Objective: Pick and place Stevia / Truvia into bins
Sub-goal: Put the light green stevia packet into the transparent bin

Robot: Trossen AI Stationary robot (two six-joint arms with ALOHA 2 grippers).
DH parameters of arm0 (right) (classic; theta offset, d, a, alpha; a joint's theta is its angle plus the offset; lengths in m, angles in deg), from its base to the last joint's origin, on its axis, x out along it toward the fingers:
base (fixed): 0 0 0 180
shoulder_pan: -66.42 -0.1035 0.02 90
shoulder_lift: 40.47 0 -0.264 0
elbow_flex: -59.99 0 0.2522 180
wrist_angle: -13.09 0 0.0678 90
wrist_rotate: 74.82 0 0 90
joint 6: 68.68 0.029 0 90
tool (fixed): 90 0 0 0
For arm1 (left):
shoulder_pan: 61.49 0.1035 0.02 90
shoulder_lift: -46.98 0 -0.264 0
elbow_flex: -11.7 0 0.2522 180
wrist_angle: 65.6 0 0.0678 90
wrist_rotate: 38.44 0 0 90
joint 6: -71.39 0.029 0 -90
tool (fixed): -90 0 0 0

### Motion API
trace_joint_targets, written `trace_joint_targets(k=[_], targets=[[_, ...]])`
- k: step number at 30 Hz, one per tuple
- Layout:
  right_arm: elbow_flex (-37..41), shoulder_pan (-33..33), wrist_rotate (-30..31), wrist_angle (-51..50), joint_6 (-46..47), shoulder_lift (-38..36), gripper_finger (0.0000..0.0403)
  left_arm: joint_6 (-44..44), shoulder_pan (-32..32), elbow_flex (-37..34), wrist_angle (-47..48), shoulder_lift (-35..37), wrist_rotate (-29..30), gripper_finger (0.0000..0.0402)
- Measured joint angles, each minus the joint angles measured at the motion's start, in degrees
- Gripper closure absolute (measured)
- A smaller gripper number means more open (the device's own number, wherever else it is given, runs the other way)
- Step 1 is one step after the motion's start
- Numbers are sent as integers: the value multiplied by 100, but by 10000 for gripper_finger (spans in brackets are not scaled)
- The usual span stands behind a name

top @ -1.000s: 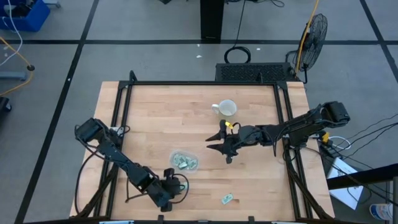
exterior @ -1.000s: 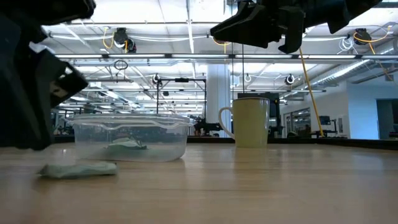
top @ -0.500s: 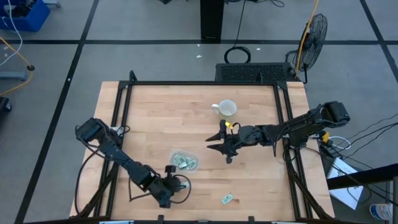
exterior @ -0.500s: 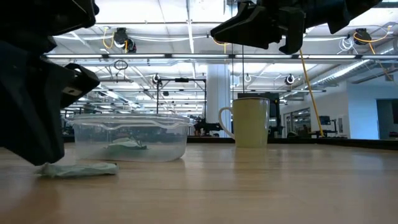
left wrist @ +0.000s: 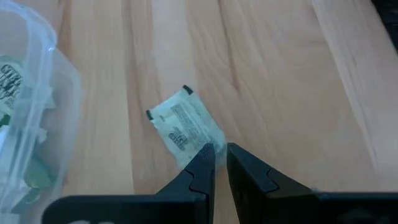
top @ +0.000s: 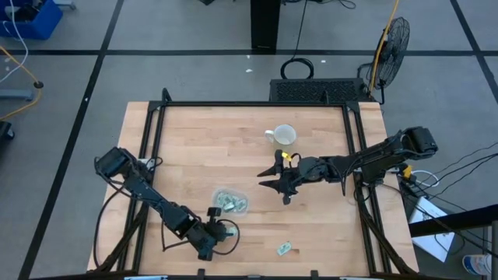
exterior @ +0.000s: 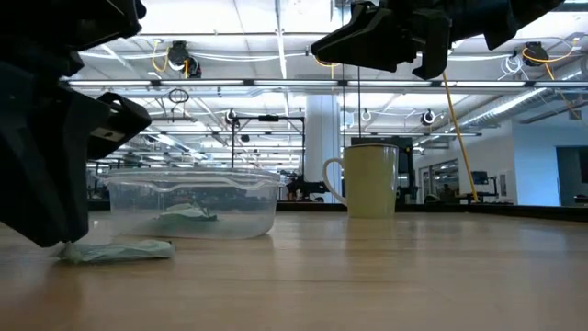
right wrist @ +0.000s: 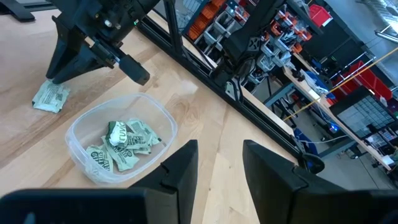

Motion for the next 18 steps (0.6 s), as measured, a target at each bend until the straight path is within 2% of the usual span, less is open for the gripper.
trace_joint_targets(k=[18], targets=[[-4,0,-2,-1,2,0,282,207,20,26,-372,-423,-103,359]])
